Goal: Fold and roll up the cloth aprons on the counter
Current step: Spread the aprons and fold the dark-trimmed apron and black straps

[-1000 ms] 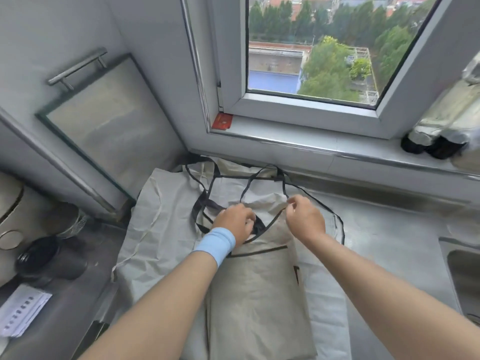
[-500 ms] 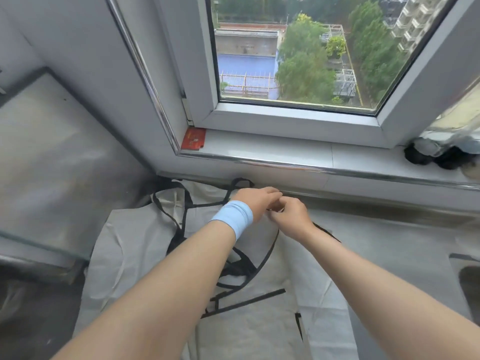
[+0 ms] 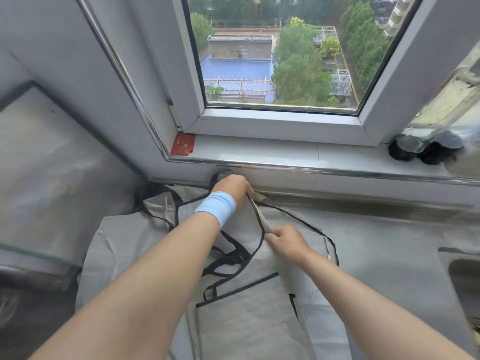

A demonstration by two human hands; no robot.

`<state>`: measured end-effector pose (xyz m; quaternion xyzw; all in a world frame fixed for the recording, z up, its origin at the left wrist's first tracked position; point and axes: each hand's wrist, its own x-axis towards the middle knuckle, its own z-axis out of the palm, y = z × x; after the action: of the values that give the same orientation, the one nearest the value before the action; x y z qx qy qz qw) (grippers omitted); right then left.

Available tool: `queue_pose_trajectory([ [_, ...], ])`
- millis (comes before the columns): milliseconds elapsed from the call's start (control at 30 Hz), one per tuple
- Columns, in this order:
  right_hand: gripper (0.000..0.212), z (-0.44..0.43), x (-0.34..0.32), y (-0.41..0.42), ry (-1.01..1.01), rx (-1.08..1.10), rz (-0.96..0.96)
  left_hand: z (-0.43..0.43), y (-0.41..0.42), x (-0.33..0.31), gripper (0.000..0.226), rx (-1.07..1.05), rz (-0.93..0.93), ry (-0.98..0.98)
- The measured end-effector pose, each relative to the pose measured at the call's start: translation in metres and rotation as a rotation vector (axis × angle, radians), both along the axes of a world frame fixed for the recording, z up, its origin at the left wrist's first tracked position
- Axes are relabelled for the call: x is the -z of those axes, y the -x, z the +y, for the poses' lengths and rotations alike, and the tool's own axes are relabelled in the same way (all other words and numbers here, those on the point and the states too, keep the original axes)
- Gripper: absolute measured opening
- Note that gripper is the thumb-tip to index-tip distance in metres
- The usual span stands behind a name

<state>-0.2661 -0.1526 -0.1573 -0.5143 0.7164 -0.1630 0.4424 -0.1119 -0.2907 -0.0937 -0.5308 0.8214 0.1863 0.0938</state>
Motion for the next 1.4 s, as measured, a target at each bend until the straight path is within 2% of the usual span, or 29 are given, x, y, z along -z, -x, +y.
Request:
queue_pose_trajectory([
  [33, 0.031, 0.0, 0.001, 0.001, 0.02, 0.001, 0.059, 0.005, -0.002, 0.002, 0.048, -0.014, 0.069, 0.036],
  [67, 0.014, 0.001, 0.0, 0.0, 0.034, 0.001, 0.11, 0.016, -0.004, 0.006, 0.053, -0.008, 0.152, 0.11],
  [100, 0.021, 0.005, 0.002, 0.0, 0.089, 0.001, 0.2, 0.029, -0.007, 0.011, 0.058, 0.01, 0.227, 0.197],
  [133, 0.044, 0.009, 0.005, 0.0, 0.166, -0.009, 0.311, 0.044, -0.01, 0.018, 0.06, 0.029, 0.282, 0.267],
  [167, 0.054, 0.017, 0.005, -0.001, 0.283, -0.025, 0.406, 0.063, -0.014, 0.021, 0.058, 0.031, 0.314, 0.311],
  [200, 0.055, 0.024, 0.005, -0.001, 0.424, -0.07, 0.476, 0.082, -0.019, 0.024, 0.052, 0.023, 0.327, 0.331],
  [267, 0.048, 0.041, 0.005, -0.004, 0.635, -0.247, 0.51, 0.119, -0.029, 0.028, 0.036, 0.017, 0.301, 0.336],
  [333, 0.026, 0.062, 0.013, -0.008, 0.711, -0.453, 0.466, 0.153, -0.042, 0.036, 0.023, 0.004, 0.269, 0.33],
  [400, 0.012, 0.081, 0.024, -0.011, 0.663, -0.608, 0.491, 0.185, -0.058, 0.047, 0.016, -0.035, 0.272, 0.278],
  [500, 0.027, 0.096, 0.03, -0.012, 0.552, -0.632, 0.603, 0.227, -0.081, 0.065, 0.01, -0.052, 0.231, 0.172],
  [567, 0.041, 0.102, 0.028, -0.013, 0.596, -0.634, 0.669, 0.252, -0.092, 0.072, 0.014, -0.023, 0.138, 0.113],
  [667, 0.033, 0.122, 0.016, -0.016, 0.745, -0.733, 0.745, 0.28, -0.099, 0.079, 0.026, -0.066, 0.118, 0.073],
  [733, 0.027, 0.145, 0.008, -0.019, 0.755, -0.816, 0.671, 0.295, -0.097, 0.076, 0.028, -0.103, 0.152, 0.133],
  [800, 0.021, 0.169, 0.0, -0.02, 0.598, -0.926, 0.534, 0.311, -0.089, 0.067, 0.025, -0.117, 0.156, 0.173],
  [867, 0.032, 0.194, -0.007, -0.015, 0.409, -1.033, 0.471, 0.332, -0.08, 0.057, 0.021, -0.095, 0.135, 0.107],
  [933, 0.051, 0.216, -0.01, -0.01, 0.391, -1.14, 0.53, 0.355, -0.072, 0.052, 0.021, -0.057, 0.087, -0.008],
  [1000, 0.063, 0.234, -0.009, -0.007, 0.378, -1.185, 0.615, 0.375, -0.069, 0.055, 0.03, -0.016, 0.032, -0.095],
  [1067, 0.064, 0.244, -0.006, -0.006, 0.368, -1.178, 0.696, 0.39, -0.07, 0.059, 0.045, 0.031, -0.022, -0.11],
  [1167, 0.034, 0.255, -0.002, -0.007, 0.475, -1.121, 0.707, 0.404, -0.074, 0.059, 0.058, 0.054, -0.046, -0.099],
  [1233, 0.041, 0.26, -0.002, -0.01, 0.558, -1.054, 0.683, 0.409, -0.078, 0.054, 0.062, 0.038, -0.046, -0.096],
  [1300, 0.042, 0.258, -0.008, -0.011, 0.578, -0.937, 0.644, 0.408, -0.08, 0.046, 0.055, -0.009, -0.025, -0.111],
  [1400, 0.022, 0.253, -0.035, -0.015, 0.537, -0.823, 0.561, 0.4, -0.085, 0.023, 0.031, -0.141, 0.047, -0.126],
])
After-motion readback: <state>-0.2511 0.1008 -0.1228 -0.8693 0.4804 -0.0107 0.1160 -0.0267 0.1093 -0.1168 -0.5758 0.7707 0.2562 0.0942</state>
